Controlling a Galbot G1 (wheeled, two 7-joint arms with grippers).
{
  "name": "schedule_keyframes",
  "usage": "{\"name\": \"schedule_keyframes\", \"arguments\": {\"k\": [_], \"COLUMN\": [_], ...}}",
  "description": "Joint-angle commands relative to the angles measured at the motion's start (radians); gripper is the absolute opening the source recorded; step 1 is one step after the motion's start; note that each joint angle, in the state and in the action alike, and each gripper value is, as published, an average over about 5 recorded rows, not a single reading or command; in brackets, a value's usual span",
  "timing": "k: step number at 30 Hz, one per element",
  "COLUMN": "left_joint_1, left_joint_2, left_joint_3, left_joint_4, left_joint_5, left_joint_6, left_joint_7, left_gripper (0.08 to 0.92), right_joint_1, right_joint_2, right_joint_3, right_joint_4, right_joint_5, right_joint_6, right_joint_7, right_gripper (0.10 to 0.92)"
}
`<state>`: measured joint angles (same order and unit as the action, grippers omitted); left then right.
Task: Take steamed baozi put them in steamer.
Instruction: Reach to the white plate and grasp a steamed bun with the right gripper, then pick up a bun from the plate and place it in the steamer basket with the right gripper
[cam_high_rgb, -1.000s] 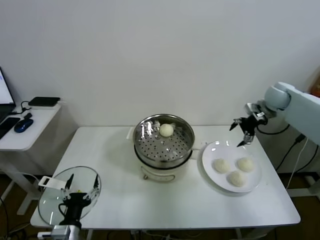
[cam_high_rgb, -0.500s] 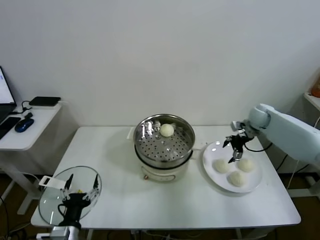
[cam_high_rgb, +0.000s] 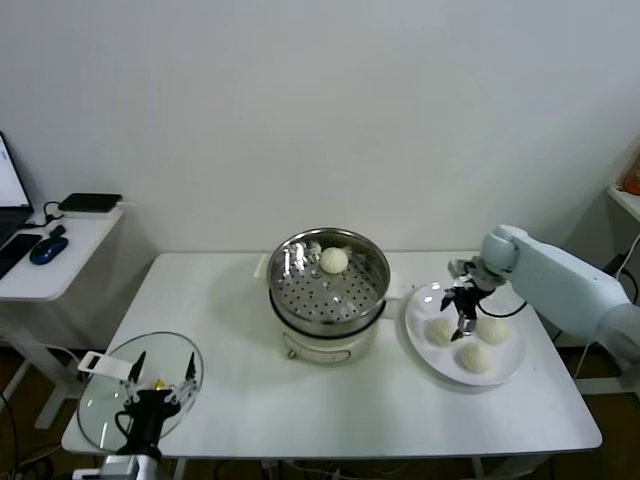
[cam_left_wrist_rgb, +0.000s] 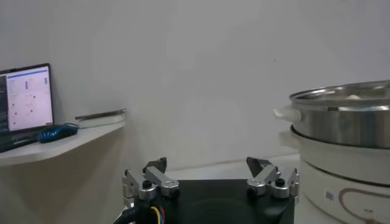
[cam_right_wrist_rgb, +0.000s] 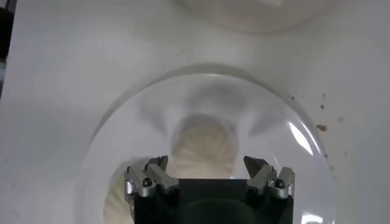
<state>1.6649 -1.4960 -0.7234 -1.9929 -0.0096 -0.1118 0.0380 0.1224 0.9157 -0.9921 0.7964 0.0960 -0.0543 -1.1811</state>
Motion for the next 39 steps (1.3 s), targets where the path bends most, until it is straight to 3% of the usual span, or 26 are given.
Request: {"name": "schedule_keyframes", "arguments": {"k": [1, 16, 24, 31, 39], "left_joint_1": [-0.001, -0.001, 0.002, 0.004, 0.004], "left_joint_2": [0.000, -0.001, -0.003, -0.002, -0.001], "left_joint_3": [0.000, -0.001, -0.002, -0.003, -0.008], "left_joint_4": [0.000, 0.007, 0.007, 0.011, 0.005], "left_joint_5": [0.000, -0.002, -0.005, -0.005, -0.009], "left_joint_6": [0.001, -0.002, -0.004, -0.009, -0.007], "left_joint_7": [0.000, -0.001, -0.001, -0.002, -0.002], "left_gripper": [0.823, 0.823, 0.823, 0.823, 0.823], "right_joint_1": [-0.035, -0.047, -0.048, -0.042, 0.068], "right_joint_2": [0.023, 0.048, 0.041, 0.030, -0.007], "right_joint_3": [0.029, 0.071, 0.080, 0.077, -0.004], "right_joint_4": [-0.034, -0.071, -0.067, -0.050, 0.021], "right_joint_5": [-0.032, -0.077, -0.077, -0.070, 0.019], "right_joint_6": [-0.001, 0.014, 0.018, 0.017, 0.009], "right_joint_7": [-0.001, -0.001, -0.002, -0.002, -0.003], "right_gripper": [0.823, 0.822, 0.730, 0.721, 0.721]}}
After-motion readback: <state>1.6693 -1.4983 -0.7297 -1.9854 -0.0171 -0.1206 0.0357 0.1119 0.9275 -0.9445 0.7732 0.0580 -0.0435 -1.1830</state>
